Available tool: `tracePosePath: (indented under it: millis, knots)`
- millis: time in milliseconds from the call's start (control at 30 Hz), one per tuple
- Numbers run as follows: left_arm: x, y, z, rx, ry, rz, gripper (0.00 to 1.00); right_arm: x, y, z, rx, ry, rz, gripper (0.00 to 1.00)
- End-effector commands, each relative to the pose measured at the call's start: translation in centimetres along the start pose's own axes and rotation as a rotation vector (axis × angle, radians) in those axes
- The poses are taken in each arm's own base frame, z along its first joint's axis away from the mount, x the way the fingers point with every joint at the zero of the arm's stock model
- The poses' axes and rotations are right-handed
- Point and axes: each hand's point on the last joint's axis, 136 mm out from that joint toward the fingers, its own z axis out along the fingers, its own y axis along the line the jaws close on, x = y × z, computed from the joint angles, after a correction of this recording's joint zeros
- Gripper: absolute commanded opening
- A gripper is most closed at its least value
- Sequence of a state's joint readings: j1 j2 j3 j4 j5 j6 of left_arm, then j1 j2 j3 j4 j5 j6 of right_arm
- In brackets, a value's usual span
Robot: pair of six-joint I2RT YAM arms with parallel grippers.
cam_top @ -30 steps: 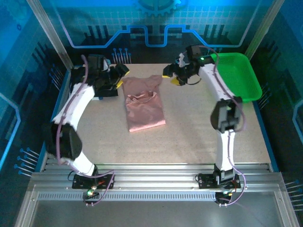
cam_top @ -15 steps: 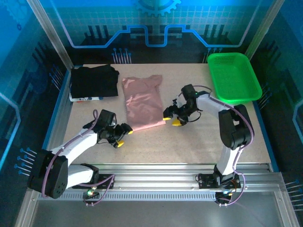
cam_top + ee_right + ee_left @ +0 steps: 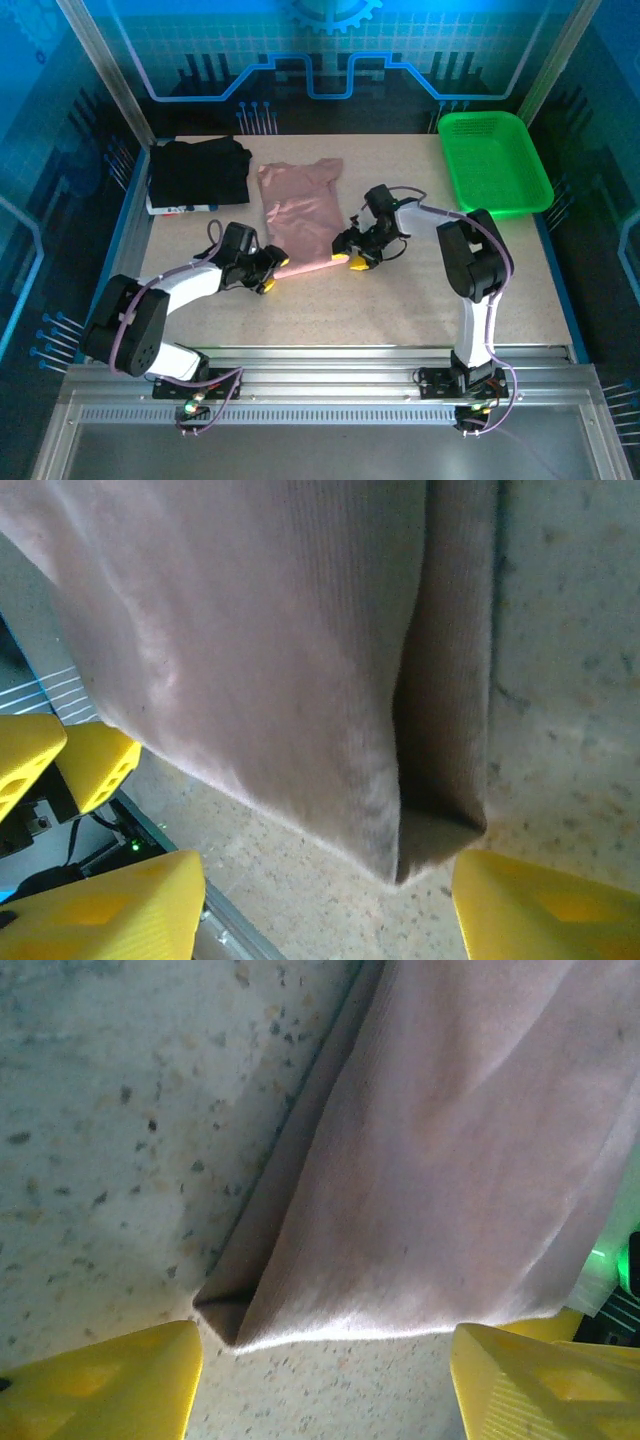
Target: Fold and stack the t-shirts
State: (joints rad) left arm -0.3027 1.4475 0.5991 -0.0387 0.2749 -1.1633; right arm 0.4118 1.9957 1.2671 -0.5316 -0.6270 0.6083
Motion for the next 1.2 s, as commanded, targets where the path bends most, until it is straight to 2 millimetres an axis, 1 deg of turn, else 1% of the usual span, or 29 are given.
tracePosePath:
  millis: [0,67,167,233,300,333,400,533,633,700,833,933,1000,1067,1167]
  knots:
    - [-1.2,-2.3,0.6,0.051,-0.042,0.001,0.62,-1.1,0.3,0.7,0.019,-0.01,0.009,0.62]
    - [-1.5,-2.9,1.4,0.054,-0.031,0.003,0.5,-1.5,-0.1,0.8,0.042,-0.01,0.022,0.54]
    - [-2.0,-3.4,2.2,0.039,-0.024,0.011,0.28,-1.9,-0.7,1.0,0.068,-0.014,0.049,0.33]
    - [-1.8,-3.2,2.0,0.013,-0.015,0.023,0.11,-1.7,-0.8,0.8,0.077,-0.009,0.056,0.15]
    - [-1.4,-2.4,1.2,-0.024,-0.014,0.04,0.0,-1.2,-0.9,0.1,0.096,-0.007,0.053,0.05]
    - [-1.1,-1.8,0.6,-0.046,-0.016,0.052,0.0,-0.8,-0.8,-0.3,0.103,-0.008,0.05,0.03]
    - [-0.4,-0.7,-0.8,-0.072,-0.022,0.071,0.0,0.1,-0.5,-1.1,0.104,-0.008,0.041,0.02]
    - [2.1,0.7,-3.1,-0.101,-0.02,0.131,0.0,3.0,-0.2,-2.6,0.116,0.0,0.03,0.02]
    - [4.4,1.3,-4.5,-0.08,-0.009,0.15,0.0,6.4,-0.1,-2.8,0.121,0.024,0.034,0.02]
    - [6.0,2.0,-5.6,-0.077,-0.008,0.156,0.0,9.2,-0.1,-2.8,0.14,0.046,0.034,0.04]
    - [9.1,2.8,-7.4,-0.067,0.022,0.187,0.0,13.8,0.7,-3.4,0.145,0.041,0.019,0.04]
    - [10.5,2.9,-9.1,-0.064,0.028,0.218,0.0,16.1,1.2,-4.6,0.149,0.012,0.01,0.05]
    - [11.4,2.2,-9.9,-0.02,0.048,0.215,0.0,17.0,1.8,-5.9,0.149,-0.011,-0.007,0.05]
    - [11.9,1.4,-10.9,0.013,0.056,0.22,0.0,17.5,2.6,-7.0,0.139,-0.031,-0.023,0.05]
    - [12.0,-0.1,-12.6,0.048,0.043,0.243,0.0,17.5,4.1,-8.5,0.12,-0.057,-0.05,0.05]
